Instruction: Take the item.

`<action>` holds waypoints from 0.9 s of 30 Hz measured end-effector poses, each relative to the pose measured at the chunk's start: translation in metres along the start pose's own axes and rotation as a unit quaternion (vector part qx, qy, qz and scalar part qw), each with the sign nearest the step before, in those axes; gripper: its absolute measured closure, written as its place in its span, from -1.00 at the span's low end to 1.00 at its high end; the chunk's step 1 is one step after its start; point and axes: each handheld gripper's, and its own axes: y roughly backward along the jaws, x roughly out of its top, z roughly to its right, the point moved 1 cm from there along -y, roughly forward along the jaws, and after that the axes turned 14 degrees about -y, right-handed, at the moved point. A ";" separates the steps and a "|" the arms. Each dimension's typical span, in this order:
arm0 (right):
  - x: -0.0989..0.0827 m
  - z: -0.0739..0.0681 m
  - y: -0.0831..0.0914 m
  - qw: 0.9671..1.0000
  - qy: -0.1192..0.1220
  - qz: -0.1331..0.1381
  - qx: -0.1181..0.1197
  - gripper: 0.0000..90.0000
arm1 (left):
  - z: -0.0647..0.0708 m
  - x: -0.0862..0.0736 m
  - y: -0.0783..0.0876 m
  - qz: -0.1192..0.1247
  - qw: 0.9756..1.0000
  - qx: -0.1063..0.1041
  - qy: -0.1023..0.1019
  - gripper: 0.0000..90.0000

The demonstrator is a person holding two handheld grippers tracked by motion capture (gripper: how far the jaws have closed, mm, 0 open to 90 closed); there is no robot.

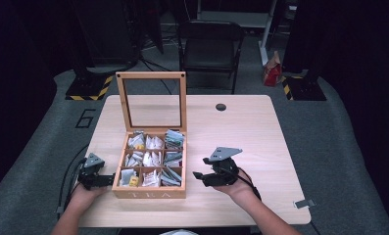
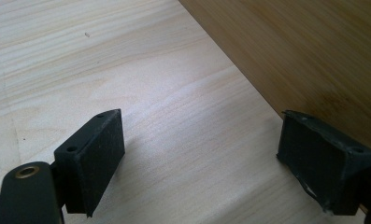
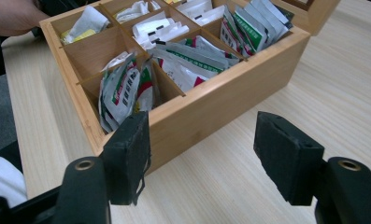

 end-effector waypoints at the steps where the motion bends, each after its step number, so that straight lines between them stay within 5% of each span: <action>1: 0.000 -0.001 0.000 1.000 -0.003 0.001 0.001 -0.18 | 0.000 0.000 0.000 0.000 1.000 0.000 0.000 -0.68; 27: 0.013 -0.021 -0.024 0.999 0.013 -0.010 0.035 0.12 | 0.000 0.000 0.000 0.000 1.000 0.000 0.000 -0.68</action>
